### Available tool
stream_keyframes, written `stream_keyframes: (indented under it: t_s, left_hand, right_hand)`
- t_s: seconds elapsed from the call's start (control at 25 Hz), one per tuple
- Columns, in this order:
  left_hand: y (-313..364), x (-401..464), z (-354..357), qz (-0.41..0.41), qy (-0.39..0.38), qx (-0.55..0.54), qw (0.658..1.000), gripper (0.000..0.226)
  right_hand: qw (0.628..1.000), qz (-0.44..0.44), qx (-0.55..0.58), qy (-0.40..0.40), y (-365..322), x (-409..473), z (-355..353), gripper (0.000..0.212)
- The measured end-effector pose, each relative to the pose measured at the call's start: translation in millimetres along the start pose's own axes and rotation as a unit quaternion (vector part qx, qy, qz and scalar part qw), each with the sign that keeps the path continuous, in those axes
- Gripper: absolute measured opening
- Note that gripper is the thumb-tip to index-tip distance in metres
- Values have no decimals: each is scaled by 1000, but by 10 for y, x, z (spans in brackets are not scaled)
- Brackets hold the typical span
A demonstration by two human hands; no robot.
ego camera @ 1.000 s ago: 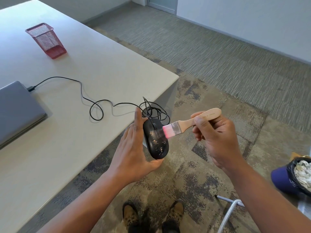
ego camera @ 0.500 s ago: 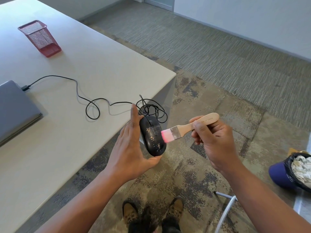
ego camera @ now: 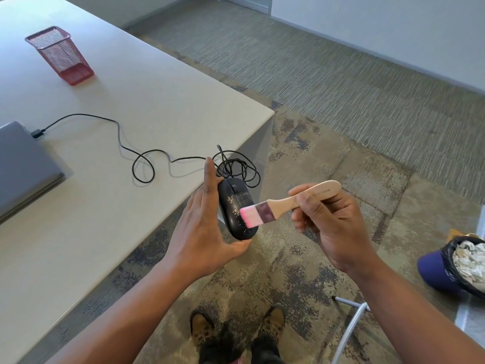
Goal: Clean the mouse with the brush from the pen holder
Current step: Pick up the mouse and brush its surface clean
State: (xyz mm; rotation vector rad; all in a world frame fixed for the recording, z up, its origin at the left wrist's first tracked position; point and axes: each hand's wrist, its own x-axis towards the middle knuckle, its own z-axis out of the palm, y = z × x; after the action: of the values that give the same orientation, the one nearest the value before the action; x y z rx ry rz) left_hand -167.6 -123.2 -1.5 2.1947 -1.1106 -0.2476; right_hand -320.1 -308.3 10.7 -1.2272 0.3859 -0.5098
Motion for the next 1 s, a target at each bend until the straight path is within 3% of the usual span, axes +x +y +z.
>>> stream_keyframes:
  t_s: [0.16,0.36,0.56,0.72,0.88,1.0]
  left_hand:
    - [19,5,-15,-4,-3,2,1000,157]
    - [15,7,-24,-8,-1,4,1000,156]
    - [36,19,-19,-5,0,6,1000,157]
    - [26,27,-15,-7,0,5,1000,156]
    - [22,34,0,-3,0,7,1000,157]
    - [15,35,-2,-1,-2,8,1000,156]
  right_hand:
    - [998,-11,-51,-44,25,-52,55,21]
    - [994,-44,-88,46,28,-50,-55,14]
    - [995,-38,-88,14,38,-65,17,15]
    - [991,-49,-100,79,28,-11,-53,14]
    - [995,-38,-87,23,34,-20,15,14]
    - [992,-51,-98,68,28,15,27,13]
